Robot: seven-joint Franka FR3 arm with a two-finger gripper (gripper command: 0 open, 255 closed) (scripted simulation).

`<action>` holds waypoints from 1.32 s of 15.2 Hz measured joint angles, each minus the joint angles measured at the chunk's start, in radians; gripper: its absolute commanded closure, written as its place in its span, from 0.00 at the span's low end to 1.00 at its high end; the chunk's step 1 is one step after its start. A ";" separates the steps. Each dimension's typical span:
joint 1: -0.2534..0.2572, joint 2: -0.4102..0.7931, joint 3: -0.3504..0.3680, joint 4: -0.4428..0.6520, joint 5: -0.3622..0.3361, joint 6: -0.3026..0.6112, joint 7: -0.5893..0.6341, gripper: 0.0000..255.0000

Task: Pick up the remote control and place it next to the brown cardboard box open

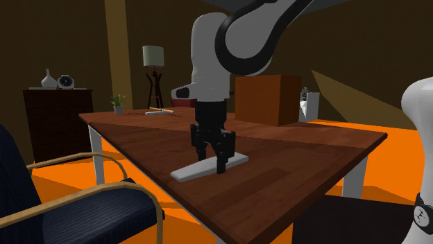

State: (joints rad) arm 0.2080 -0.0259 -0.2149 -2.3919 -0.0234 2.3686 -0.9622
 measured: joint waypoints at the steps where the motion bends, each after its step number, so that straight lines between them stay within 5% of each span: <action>1: 0.000 0.000 0.000 0.000 0.000 0.000 0.000 1.00; 20: 0.001 -0.134 0.010 0.117 -0.027 -0.249 0.023 1.00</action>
State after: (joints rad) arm 0.2092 -0.1602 -0.2051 -2.2748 -0.0508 2.1195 -0.9393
